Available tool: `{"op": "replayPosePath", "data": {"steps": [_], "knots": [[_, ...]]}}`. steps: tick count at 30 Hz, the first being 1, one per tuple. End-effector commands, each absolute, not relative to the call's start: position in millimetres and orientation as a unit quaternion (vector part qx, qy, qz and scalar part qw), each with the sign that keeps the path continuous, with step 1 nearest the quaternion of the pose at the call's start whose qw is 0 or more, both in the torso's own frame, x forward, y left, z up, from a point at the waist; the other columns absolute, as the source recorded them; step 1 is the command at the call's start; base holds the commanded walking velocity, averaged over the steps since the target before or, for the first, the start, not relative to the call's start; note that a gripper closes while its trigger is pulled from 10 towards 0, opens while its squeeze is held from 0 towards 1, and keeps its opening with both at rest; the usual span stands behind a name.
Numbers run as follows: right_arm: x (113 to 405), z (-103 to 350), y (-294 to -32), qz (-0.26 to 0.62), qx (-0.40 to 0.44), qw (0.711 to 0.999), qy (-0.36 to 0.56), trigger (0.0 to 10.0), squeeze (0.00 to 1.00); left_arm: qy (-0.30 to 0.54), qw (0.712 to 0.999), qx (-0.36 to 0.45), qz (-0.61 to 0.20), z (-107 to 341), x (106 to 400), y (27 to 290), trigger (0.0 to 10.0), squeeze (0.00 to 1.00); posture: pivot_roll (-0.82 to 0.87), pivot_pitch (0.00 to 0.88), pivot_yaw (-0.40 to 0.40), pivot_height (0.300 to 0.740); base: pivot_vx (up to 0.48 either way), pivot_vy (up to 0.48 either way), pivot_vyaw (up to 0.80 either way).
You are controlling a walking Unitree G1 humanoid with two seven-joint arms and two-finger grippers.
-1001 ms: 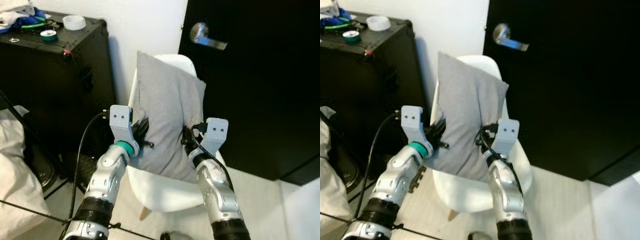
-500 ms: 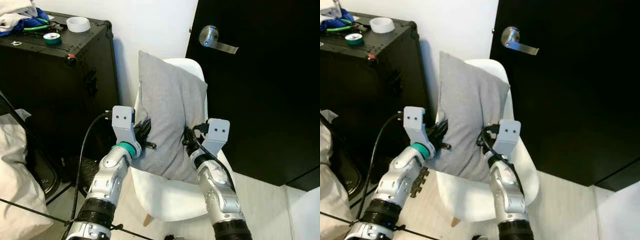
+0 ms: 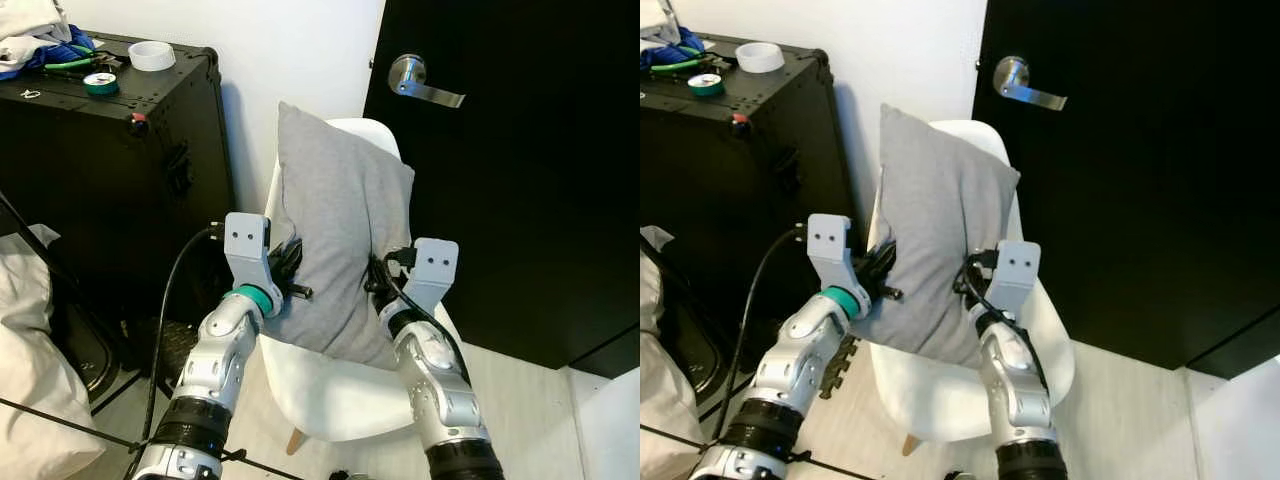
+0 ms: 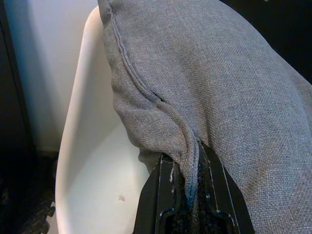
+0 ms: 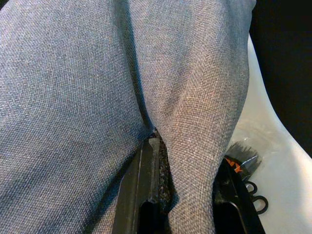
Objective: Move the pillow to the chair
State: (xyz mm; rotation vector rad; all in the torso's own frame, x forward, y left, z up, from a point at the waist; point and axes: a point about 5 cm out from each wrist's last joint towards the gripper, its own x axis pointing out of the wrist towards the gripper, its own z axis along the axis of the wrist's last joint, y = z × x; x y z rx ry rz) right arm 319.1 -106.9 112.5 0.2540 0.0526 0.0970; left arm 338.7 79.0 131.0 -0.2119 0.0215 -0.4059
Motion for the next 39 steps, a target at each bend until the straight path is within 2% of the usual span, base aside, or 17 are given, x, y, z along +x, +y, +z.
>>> {"op": "replayPosePath", "data": {"steps": [1,7,13,21,39], "knots": [[317.5,109.8,-96.2,0.071,0.115,0.990,0.036,10.0,0.00,0.018,0.963,-0.095,-0.251,128.3,332.7,61.3,10.0,0.00,-0.08,0.012,0.047,0.740,0.000,0.000,0.00],[316.9,101.6,-97.1,0.079,0.073,0.993,0.054,10.0,0.00,0.030,0.958,-0.074,-0.275,123.4,330.5,61.9,10.0,0.00,-0.07,0.008,0.042,0.740,0.000,0.000,0.00],[319.1,96.5,-110.3,0.082,0.024,0.995,0.060,10.0,0.00,0.048,0.955,-0.043,-0.291,115.3,329.1,69.1,10.0,0.00,-0.08,0.007,0.041,0.740,0.000,0.000,0.00],[318.4,97.2,-116.8,0.085,0.024,0.994,0.061,10.0,0.00,0.054,0.955,-0.038,-0.288,113.4,330.3,71.6,10.0,0.00,-0.08,0.017,0.034,0.740,0.000,0.000,0.00],[318.7,98.4,-113.5,0.098,0.026,0.993,0.059,10.0,0.00,0.054,0.955,-0.043,-0.288,112.9,329.7,66.5,10.0,0.00,-0.09,0.018,0.025,0.680,0.000,0.000,0.00]]}}
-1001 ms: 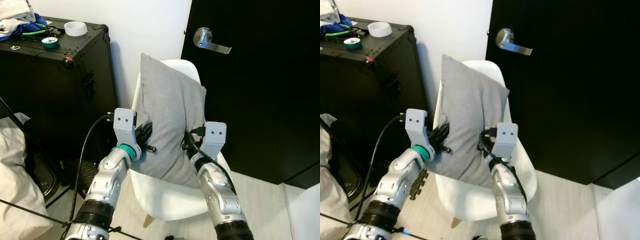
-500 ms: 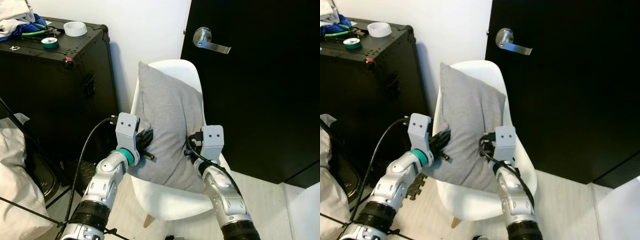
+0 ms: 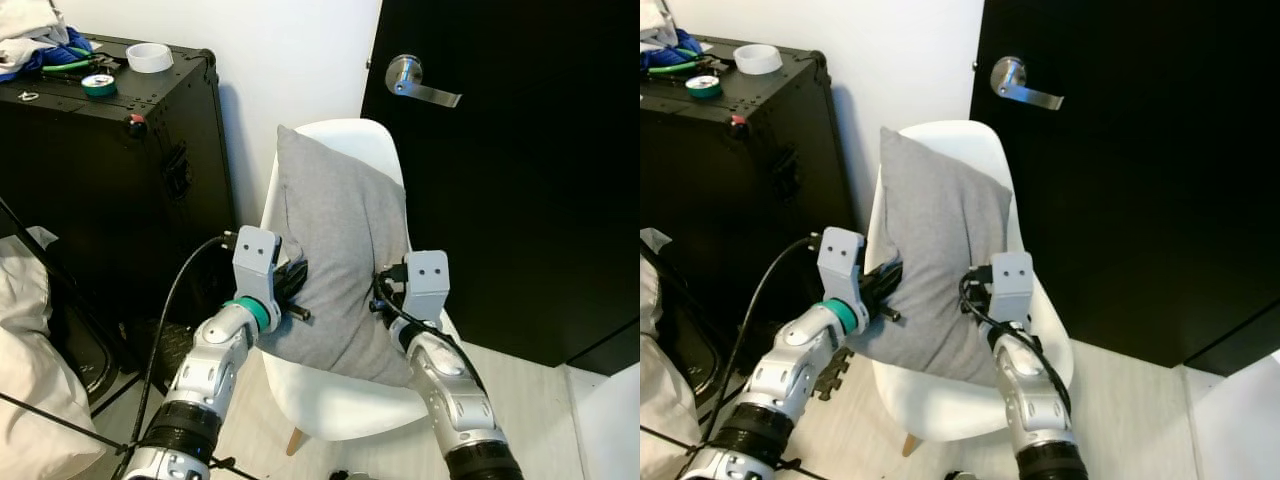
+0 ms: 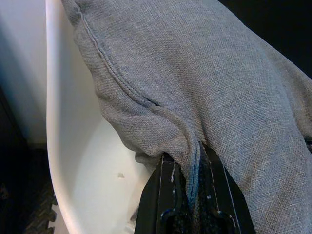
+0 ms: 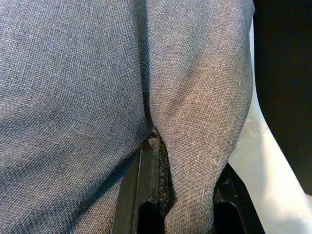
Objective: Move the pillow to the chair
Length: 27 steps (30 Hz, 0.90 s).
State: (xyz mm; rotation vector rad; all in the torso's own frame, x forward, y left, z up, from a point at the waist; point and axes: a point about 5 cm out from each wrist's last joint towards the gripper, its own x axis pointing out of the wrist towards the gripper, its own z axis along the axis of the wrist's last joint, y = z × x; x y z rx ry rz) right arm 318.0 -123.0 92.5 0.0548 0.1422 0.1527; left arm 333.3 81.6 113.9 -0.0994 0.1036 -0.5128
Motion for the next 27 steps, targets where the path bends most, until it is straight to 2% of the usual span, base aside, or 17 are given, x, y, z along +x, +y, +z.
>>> {"op": "replayPosePath", "data": {"steps": [1,17,27], "knots": [[318.7,98.8,-113.3,0.098,0.026,0.993,0.059,10.0,0.00,0.054,0.955,-0.043,-0.288,112.7,329.7,66.5,10.0,0.00,-0.09,0.017,0.026,0.675,0.000,0.000,0.00],[319.3,99.3,-114.9,0.098,0.025,0.993,0.057,10.0,0.00,0.053,0.954,-0.044,-0.291,113.6,330.7,63.0,10.0,0.00,-0.09,0.010,0.026,0.625,0.000,0.000,0.00],[318.6,97.9,-116.6,0.095,0.024,0.993,0.059,10.0,0.00,0.052,0.953,-0.045,-0.296,113.2,329.7,59.4,10.0,0.00,-0.10,0.006,0.025,0.625,0.000,0.000,0.00]]}}
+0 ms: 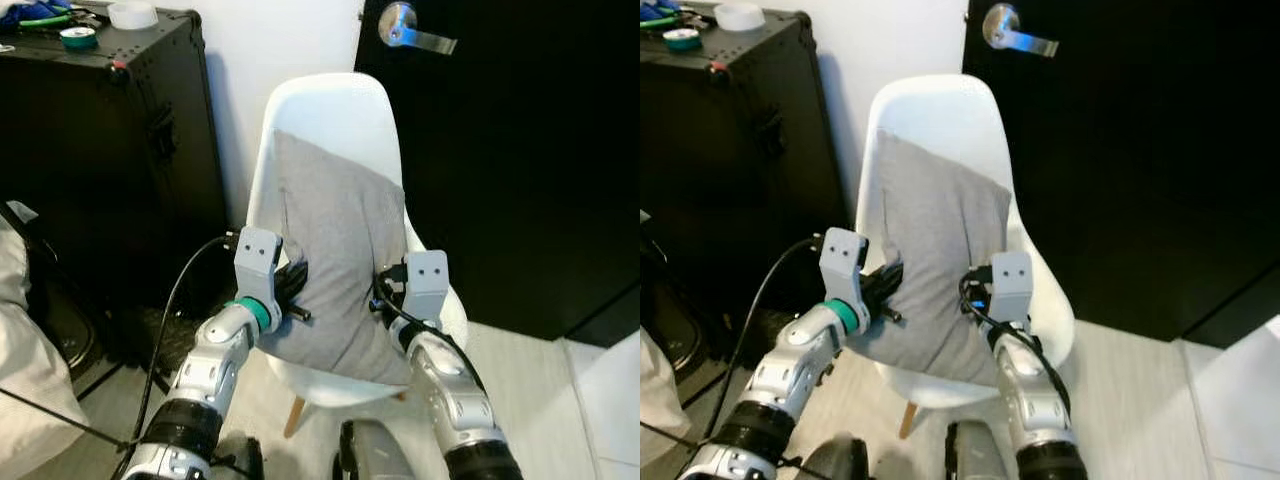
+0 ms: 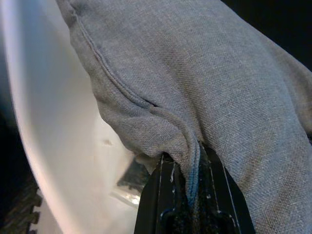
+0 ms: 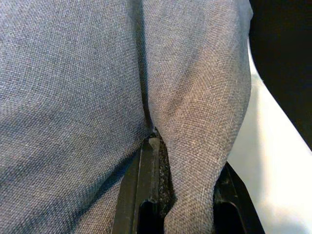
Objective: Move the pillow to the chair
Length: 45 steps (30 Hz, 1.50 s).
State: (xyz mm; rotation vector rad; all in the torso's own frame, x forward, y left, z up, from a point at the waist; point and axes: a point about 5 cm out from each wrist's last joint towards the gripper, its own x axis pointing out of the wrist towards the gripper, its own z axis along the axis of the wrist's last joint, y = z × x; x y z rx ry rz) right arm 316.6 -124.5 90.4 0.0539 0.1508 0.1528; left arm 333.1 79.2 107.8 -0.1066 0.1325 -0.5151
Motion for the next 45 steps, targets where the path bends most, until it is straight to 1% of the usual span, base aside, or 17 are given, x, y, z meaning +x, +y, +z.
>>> {"op": "replayPosePath", "data": {"steps": [1,14,19,25,28,30,34,36,40,43,45], "knots": [[318.3,97.6,-116.2,0.096,0.024,0.993,0.060,10.0,0.00,0.052,0.952,-0.045,-0.298,113.0,329.0,58.6,10.0,0.00,-0.10,0.007,0.025,0.625,0.000,0.000,0.00],[315.5,95.8,-116.1,0.095,0.025,0.993,0.062,10.0,0.00,0.056,0.949,-0.046,-0.307,110.3,326.1,55.0,10.0,0.00,-0.11,0.007,0.033,0.625,0.000,0.000,0.00],[313.3,94.0,-116.7,0.095,0.026,0.993,0.066,10.0,0.00,0.058,0.948,-0.046,-0.311,109.2,325.4,53.5,10.0,0.00,-0.11,0.011,0.036,0.610,0.000,0.000,0.00],[311.9,92.5,-117.2,0.092,0.027,0.993,0.069,10.0,0.00,0.063,0.947,-0.045,-0.313,106.9,324.6,52.9,10.0,0.00,-0.11,0.018,0.039,0.610,0.000,0.000,0.00],[312.0,91.0,-117.6,0.092,0.029,0.992,0.075,10.0,0.00,0.065,0.946,-0.045,-0.313,106.3,324.6,53.1,10.0,0.00,-0.11,0.019,0.038,0.610,0.000,0.000,0.00],[312.5,84.3,-119.4,0.092,0.019,0.991,0.100,10.0,0.00,0.069,0.946,-0.043,-0.314,105.2,325.0,53.2,10.0,0.00,-0.11,0.022,0.033,0.610,0.000,0.000,0.00],[312.5,82.2,-120.1,0.092,0.015,0.990,0.108,10.0,0.00,0.070,0.946,-0.042,-0.314,104.8,325.1,53.1,10.0,0.00,-0.11,0.022,0.033,0.610,0.000,0.000,0.00],[315.7,75.8,-124.1,0.085,0.009,0.988,0.126,10.0,0.00,0.087,0.947,-0.034,-0.307,98.6,328.3,51.0,10.0,0.00,-0.11,0.026,0.033,0.610,0.000,0.000,0.00],[317.6,73.7,-126.3,0.080,0.007,0.988,0.132,10.0,0.00,0.093,0.948,-0.029,-0.304,96.1,330.0,49.4,10.0,0.00,-0.11,0.029,0.033,0.610,0.000,0.000,0.00],[324.9,70.1,-135.3,0.057,-0.001,0.989,0.138,10.0,0.00,0.095,0.959,-0.006,-0.266,94.9,340.7,45.6,10.0,0.00,-0.11,0.044,0.052,0.610,0.000,0.000,0.00],[327.0,70.0,-138.6,0.048,-0.005,0.990,0.136,10.0,0.00,0.092,0.963,0.002,-0.255,95.6,343.5,45.0,10.0,0.00,-0.11,0.044,0.052,0.610,0.000,0.000,0.00]]}}
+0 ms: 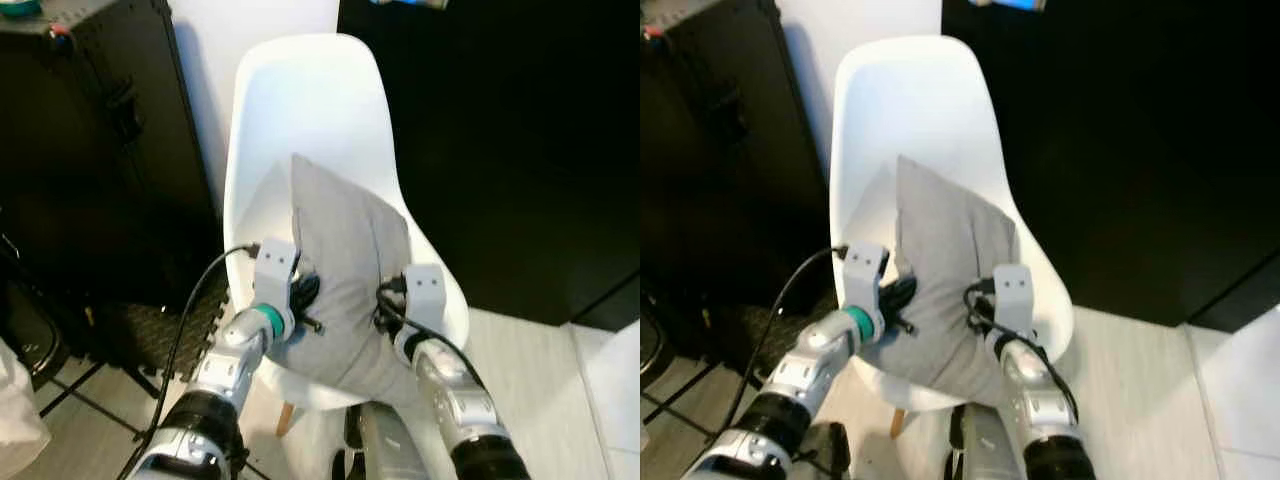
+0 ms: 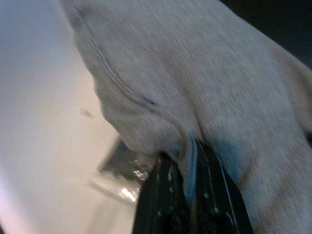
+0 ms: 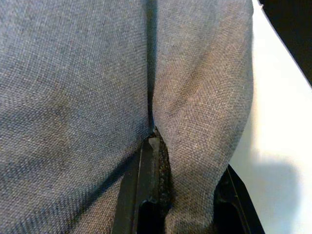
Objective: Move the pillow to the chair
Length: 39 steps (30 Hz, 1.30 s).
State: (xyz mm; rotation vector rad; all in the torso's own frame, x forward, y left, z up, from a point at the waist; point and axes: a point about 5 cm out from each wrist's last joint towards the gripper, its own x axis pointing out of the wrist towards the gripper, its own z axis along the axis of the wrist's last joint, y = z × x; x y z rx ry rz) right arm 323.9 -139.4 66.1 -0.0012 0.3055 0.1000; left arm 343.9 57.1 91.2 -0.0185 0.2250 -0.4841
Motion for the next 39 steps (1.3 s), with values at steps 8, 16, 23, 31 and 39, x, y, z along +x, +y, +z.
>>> {"op": "replayPosePath", "data": {"steps": [8,16,23,31,39], "knots": [[334.7,82.1,-158.7,-0.020,-0.011,0.995,0.093,10.0,0.00,0.085,0.976,0.022,-0.199,100.4,352.8,45.9,10.0,0.00,-0.12,0.051,0.066,0.610,0.000,0.000,0.00],[335.4,84.7,-170.7,-0.058,-0.008,0.996,0.072,10.0,1.00,0.081,0.985,0.013,-0.149,97.5,355.8,54.8,10.0,1.00,-0.12,0.050,0.060,0.610,0.000,0.000,0.00],[336.9,89.5,-175.5,-0.075,-0.002,0.996,0.048,10.0,1.00,0.075,0.989,0.004,-0.131,97.8,358.5,62.1,10.0,1.00,-0.12,0.045,0.058,0.610,0.000,0.000,0.00],[330.5,91.0,-189.0,-0.135,-0.023,0.990,0.026,10.0,0.00,0.061,0.991,-0.011,-0.117,97.8,358.9,75.7,10.0,0.99,-0.12,0.037,0.050,0.610,0.000,0.000,0.00],[320.8,109.5,-165.0,-0.073,-0.034,0.996,-0.038,10.0,0.00,0.036,0.995,-0.033,-0.084,104.8,358.4,104.5,10.0,0.00,-0.10,0.029,0.042,0.610,0.000,0.000,0.00]]}}
